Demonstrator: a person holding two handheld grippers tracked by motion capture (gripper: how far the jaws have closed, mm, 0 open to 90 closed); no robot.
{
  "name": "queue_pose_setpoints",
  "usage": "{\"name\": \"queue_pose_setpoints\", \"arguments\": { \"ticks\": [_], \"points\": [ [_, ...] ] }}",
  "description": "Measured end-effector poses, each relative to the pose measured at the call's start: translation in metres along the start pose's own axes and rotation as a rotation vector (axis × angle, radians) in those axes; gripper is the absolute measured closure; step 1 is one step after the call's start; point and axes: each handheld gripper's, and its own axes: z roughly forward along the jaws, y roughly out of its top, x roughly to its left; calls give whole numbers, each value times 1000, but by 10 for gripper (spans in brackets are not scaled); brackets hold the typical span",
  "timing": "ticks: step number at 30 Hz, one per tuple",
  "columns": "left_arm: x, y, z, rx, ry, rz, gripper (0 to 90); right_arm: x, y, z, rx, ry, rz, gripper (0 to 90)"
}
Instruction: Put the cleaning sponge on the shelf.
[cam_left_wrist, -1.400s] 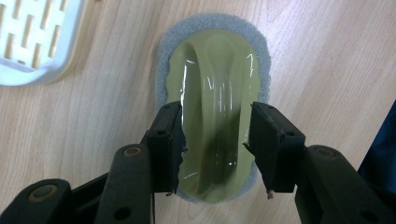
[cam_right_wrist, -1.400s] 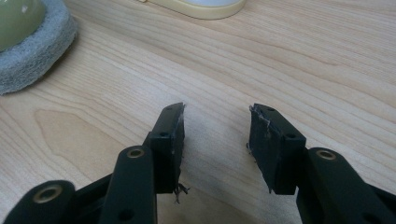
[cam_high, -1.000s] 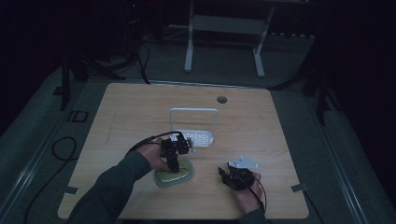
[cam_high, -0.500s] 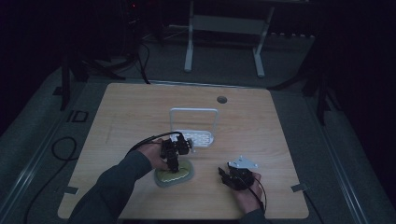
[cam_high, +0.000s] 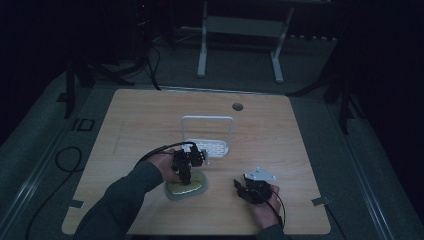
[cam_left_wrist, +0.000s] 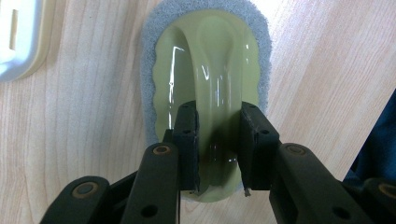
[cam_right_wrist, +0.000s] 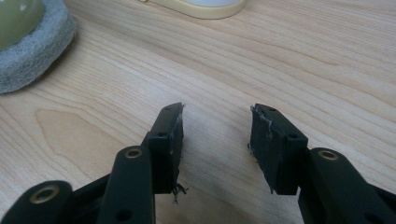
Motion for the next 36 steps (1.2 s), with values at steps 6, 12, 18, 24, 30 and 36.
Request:
{"name": "queue_pose_setpoints", "arguments": {
  "ticks": [6,12,18,24,30,36],
  "points": [
    [0,-1,-3,-9,8,-5,714,0,0,0,0,1,0,537],
    [0,-1,-7,-15,23,0,714,0,0,0,0,1,1,537],
    [0,1,-10,-12,31,10,714,0,0,0,0,1,1,536],
    [3,2,-16,-19,39,7,714,0,0,0,0,2,1,536],
    [5,2,-18,-23,50,4,714,0,0,0,0,2,2,535],
    [6,3,-19,-26,60,4,714,1,0,0,-1,1,1,535]
  ]
}}
